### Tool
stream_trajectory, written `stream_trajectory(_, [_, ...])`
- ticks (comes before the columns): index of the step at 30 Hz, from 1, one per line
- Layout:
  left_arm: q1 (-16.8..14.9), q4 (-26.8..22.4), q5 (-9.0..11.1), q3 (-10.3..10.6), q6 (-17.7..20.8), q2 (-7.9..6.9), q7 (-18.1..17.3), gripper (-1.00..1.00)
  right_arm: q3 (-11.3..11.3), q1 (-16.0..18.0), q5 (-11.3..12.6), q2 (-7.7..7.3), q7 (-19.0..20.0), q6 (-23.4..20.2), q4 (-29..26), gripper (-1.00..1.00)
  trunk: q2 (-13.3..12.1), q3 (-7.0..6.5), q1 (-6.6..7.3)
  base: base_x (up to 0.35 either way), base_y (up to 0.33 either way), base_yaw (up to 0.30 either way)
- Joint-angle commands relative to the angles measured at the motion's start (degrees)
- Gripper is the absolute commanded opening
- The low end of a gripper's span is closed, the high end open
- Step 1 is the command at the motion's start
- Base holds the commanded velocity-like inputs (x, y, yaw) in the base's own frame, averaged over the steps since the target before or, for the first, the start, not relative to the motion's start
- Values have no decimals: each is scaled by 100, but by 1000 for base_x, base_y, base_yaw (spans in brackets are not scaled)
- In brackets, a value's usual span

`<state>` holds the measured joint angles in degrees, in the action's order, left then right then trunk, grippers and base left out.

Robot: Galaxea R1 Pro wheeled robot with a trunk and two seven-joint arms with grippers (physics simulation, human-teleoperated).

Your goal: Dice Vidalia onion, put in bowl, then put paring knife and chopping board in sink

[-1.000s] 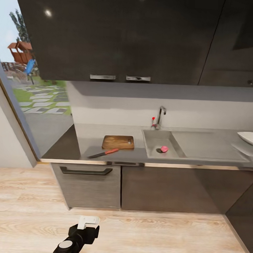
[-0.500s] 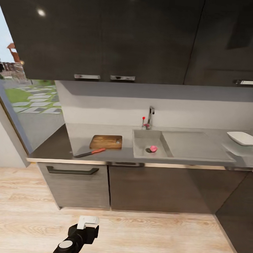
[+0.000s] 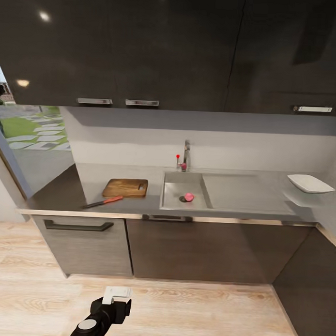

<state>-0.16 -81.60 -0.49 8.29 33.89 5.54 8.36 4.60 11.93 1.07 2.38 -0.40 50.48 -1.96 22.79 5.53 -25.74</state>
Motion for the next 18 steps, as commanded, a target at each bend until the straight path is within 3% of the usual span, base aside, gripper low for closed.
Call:
stream_trajectory(1, [-2, -15, -3, 6, 32, 0, 26, 100, 41, 5, 25, 0, -4, 15, 3, 100, 13, 12, -4, 0, -319, 0])
stream_trajectory(13, [-2, -40, -3, 8, 30, 34, 26, 100, 41, 3, 25, -1, -4, 12, 3, 100, 13, 12, -4, 0, -319, 0])
stream_trajectory(18, [-2, -57, -3, 14, 35, 35, 26, 100, 41, 4, 27, -1, -4, 12, 7, 100, 13, 12, -4, 0, -121, 0])
